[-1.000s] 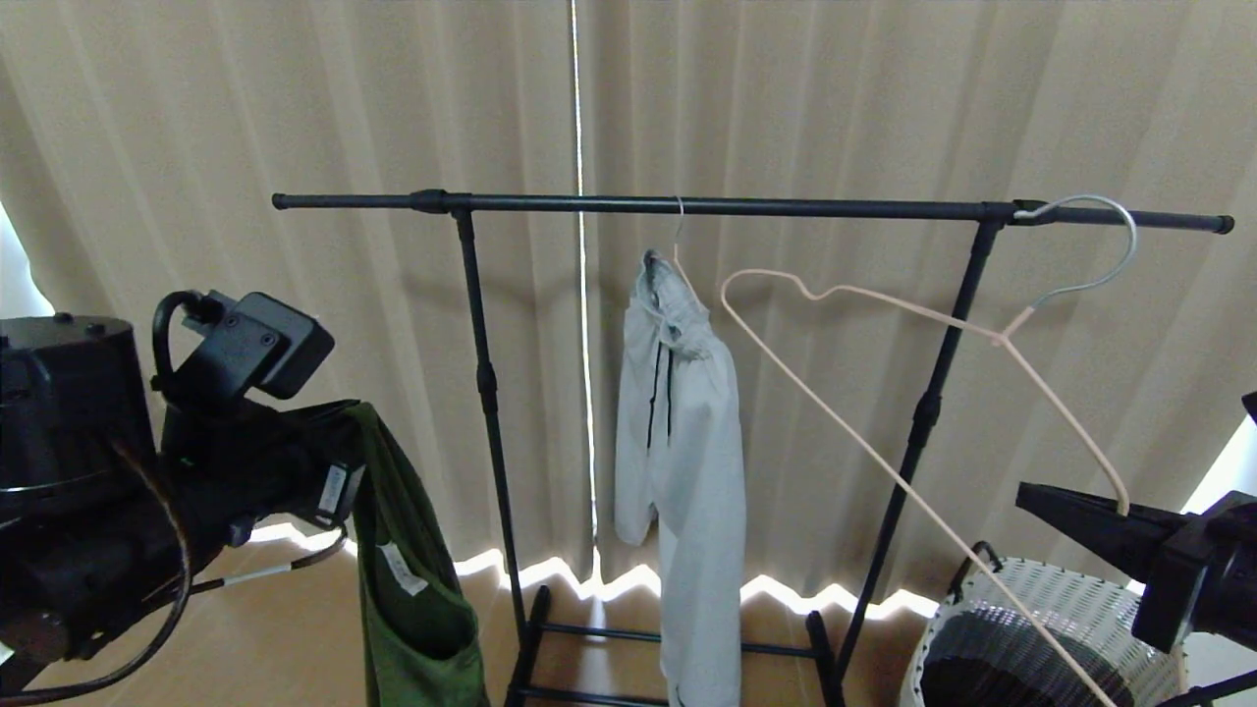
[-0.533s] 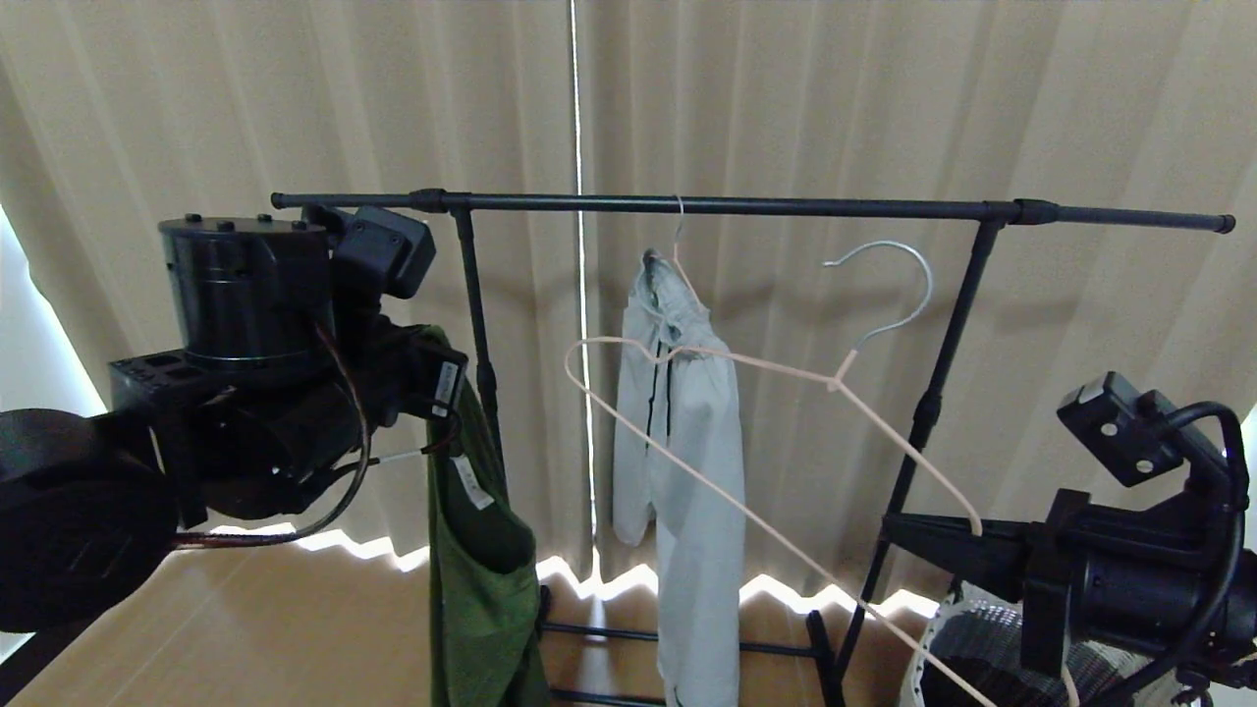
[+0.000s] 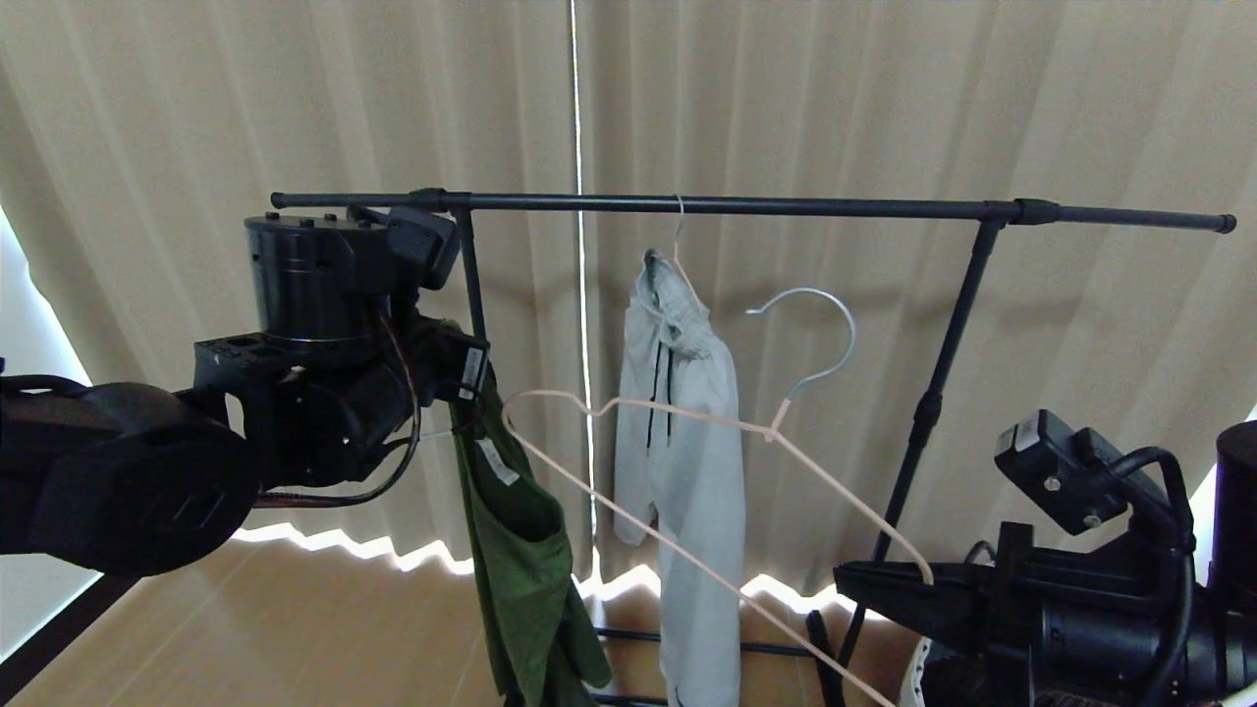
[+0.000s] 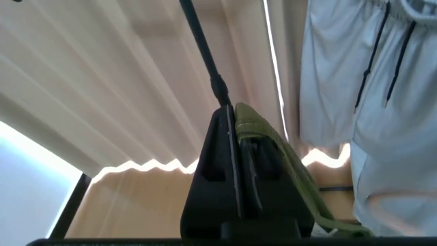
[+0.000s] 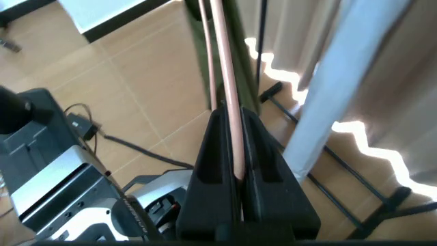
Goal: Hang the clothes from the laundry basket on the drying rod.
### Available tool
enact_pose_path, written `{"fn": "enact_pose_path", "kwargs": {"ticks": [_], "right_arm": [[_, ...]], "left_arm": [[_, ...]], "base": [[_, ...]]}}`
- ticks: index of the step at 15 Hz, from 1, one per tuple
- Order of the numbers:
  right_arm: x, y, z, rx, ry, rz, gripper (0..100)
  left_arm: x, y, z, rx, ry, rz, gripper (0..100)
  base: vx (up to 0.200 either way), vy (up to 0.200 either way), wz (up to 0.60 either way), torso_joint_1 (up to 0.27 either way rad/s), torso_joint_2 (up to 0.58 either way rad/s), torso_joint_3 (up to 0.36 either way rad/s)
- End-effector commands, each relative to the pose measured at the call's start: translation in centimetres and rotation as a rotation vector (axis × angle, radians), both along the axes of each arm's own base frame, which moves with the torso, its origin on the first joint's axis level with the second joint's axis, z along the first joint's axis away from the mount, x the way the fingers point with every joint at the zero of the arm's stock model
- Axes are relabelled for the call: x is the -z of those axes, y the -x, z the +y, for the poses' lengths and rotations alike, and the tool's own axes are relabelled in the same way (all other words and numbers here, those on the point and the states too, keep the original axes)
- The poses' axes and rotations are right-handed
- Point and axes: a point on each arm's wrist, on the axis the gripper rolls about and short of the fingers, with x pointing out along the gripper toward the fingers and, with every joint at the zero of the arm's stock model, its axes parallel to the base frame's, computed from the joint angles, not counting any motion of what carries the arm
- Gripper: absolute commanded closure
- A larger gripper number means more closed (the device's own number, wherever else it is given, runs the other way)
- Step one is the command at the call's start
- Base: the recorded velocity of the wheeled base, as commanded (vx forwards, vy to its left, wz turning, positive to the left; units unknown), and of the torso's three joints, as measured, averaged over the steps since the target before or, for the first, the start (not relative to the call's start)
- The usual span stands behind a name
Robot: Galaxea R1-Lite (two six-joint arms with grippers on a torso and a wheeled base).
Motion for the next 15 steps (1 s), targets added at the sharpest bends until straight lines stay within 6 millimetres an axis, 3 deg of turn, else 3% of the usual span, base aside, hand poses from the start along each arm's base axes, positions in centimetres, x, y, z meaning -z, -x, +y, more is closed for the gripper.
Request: {"fn": "enact_pose_path", "kwargs": {"ticks": [1,7,15], "right_arm": [[0.1,-0.4,1.2,-0.037,0.008,0.010,100],[-0.2,-0.8,2.5,-0.068,0.007,0.007,100],[-0.1,-4.2,4.8,-0.013,0.017,0.016,100]], "left_arm": [[-0.3,-0.1,-0.2,0.002,0.020,-0.013,100],[0.0,-0.4,-0.2,-0.005,0.019,-0.006,100],[-0.1,-0.3,0.0,-0.027,0.013,-0.007,100]], "base": [[0.000,0.000,0.00,0.000,0.00,0.000],[0.000,0.000,0.00,0.000,0.00,0.000],[0.000,0.000,0.00,0.000,0.00,0.000]]}}
